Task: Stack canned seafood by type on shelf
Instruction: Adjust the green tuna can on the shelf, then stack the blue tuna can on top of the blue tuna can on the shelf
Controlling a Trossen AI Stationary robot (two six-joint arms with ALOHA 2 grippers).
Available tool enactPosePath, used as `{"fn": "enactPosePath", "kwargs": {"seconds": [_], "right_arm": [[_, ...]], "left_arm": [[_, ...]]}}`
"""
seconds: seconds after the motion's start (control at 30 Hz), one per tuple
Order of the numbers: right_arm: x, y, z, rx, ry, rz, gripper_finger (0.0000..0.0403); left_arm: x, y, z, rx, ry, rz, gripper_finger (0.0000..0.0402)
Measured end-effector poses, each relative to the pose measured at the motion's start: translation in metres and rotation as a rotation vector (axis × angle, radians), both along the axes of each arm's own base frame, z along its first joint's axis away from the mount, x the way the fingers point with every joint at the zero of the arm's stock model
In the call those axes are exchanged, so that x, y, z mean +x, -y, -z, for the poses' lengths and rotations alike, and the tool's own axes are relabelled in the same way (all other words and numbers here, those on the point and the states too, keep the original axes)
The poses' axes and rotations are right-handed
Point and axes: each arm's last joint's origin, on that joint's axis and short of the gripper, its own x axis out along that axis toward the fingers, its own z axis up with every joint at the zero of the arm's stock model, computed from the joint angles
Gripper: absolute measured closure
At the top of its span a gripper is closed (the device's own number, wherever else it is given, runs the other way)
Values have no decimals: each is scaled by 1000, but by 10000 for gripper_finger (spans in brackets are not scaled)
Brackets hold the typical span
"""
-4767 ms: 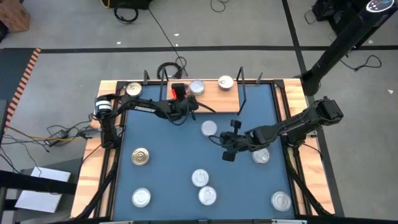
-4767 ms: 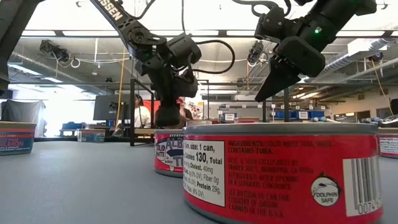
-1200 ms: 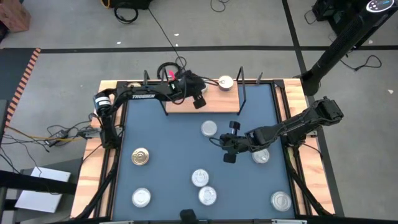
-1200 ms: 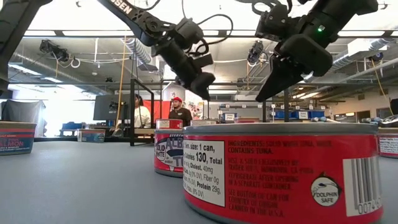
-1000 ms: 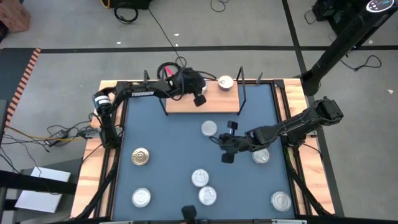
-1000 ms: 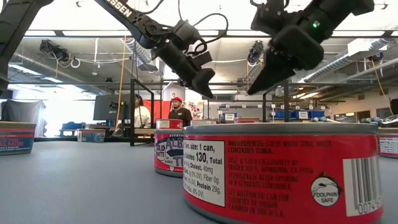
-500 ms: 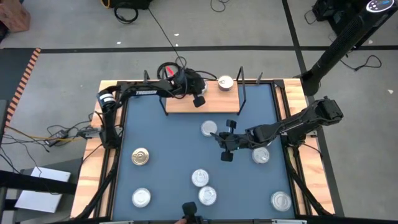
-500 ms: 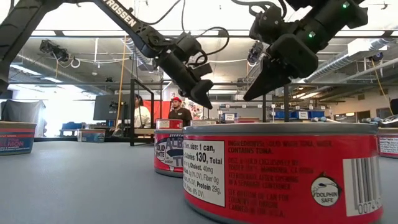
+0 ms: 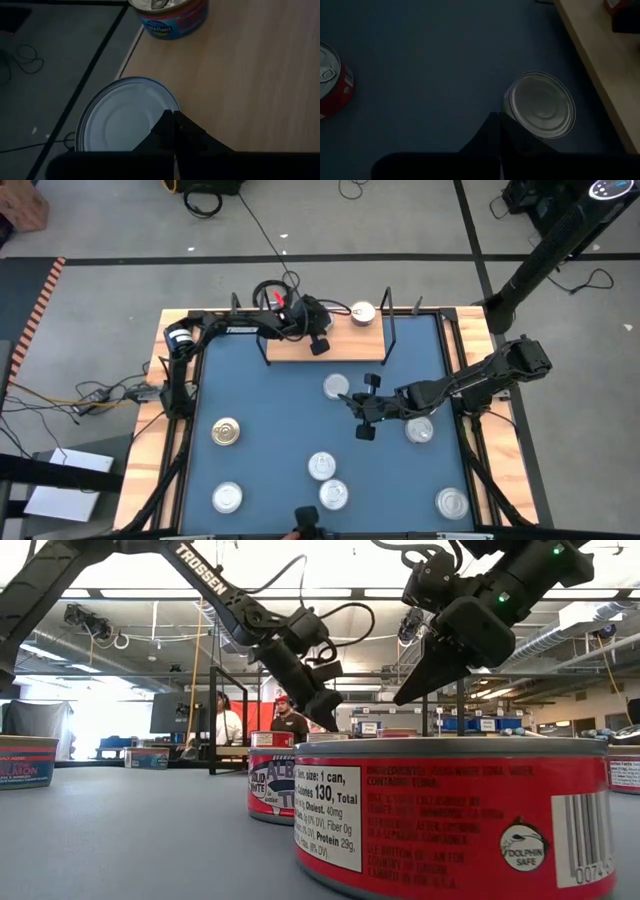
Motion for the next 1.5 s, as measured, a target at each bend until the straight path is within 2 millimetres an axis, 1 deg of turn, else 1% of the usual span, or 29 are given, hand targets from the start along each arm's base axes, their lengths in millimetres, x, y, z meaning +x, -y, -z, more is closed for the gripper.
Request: {"fn": "enactPosePath", "kwargs": {"seconds": [0.43,0.57,0.67,0.83,1.0,1.13,1.23,1.3,1.4,1.5], "right_arm": [[0,0,0,10,-2,-10,402],[0,-1,0,11,-2,-10,401],[0,-1,0,11,-2,-10,399],[0,-1,0,11,-5,-17,398],[0,-1,0,4,-11,-27,400],[0,-1,0,-8,-15,-39,400],[0,-1,0,-5,-16,-41,401],[-1,-2,1,-3,-15,-45,401],[0,-4,0,1,-8,-50,402],[0,-5,-1,24,7,-32,402]], "left_arm": [[4,3,-1,16,29,33,401],[6,3,-2,18,59,49,401],[10,6,-5,30,82,60,401],[18,23,-10,40,103,103,401],[28,41,-16,62,161,148,401],[33,56,-14,92,264,177,401],[28,68,-6,75,329,190,401],[20,78,-3,78,351,208,401],[6,94,-4,91,392,234,401],[-12,112,-11,105,438,262,401]]}}
